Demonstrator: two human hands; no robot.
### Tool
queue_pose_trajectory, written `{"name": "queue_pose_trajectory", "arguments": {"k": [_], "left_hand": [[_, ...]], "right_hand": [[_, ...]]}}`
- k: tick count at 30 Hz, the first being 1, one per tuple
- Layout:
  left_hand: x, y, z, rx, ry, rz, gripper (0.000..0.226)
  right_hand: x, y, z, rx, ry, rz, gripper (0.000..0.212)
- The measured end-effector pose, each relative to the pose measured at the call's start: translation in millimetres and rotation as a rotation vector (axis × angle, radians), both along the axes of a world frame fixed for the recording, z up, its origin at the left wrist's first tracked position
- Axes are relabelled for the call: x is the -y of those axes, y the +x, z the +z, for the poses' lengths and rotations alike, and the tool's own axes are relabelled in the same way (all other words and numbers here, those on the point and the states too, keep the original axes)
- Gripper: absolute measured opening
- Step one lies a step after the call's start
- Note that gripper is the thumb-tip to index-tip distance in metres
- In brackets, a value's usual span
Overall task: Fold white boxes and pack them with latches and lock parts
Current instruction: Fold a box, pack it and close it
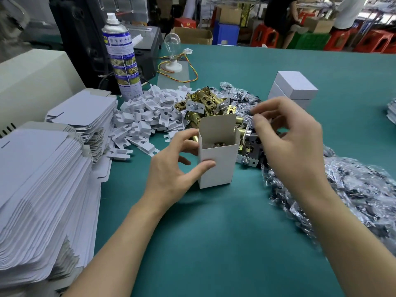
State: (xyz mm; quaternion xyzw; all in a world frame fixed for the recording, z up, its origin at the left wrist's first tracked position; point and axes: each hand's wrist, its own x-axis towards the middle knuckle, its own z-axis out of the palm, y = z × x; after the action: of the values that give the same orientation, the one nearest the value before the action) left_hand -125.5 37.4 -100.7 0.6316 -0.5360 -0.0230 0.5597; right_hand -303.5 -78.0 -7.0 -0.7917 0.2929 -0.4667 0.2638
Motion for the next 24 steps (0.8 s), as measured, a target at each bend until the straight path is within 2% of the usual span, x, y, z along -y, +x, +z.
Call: {"name": "queue_pose_trajectory", "arguments": {"k": [3, 6, 16, 21, 24], "left_hand": [[0.5, -3.3, -1.5, -0.016, -0.031, 0.033, 0.066], [2.1, -3.2, -1.5, -0.052, -0.036, 0.06, 0.063], [1.4, 1.8, -0.1, -0.019, -0.027, 0.053, 0.046], [1.7, -0.5, 0.2, 0.034, -0.007, 0.023, 0.035], [2.1, -0.4, -0.5, 0.038, 0.01, 0.056, 0.027]], "right_hand": [[7.4, -7.2, -19.8, -0.044, 0.233, 0.048, 0.013], [3.4, -6.1, -37.6, -0.117, 0.274, 0.136, 0.02], [4.9, 19.5, -48.7, 0.144, 0.347, 0.241, 0.011], [4.5, 38.7, -55.9, 0.16, 0.472, 0.414, 0.024], [3.4, 43.2, -60.7, 0.238, 0.529, 0.494, 0.033]]}}
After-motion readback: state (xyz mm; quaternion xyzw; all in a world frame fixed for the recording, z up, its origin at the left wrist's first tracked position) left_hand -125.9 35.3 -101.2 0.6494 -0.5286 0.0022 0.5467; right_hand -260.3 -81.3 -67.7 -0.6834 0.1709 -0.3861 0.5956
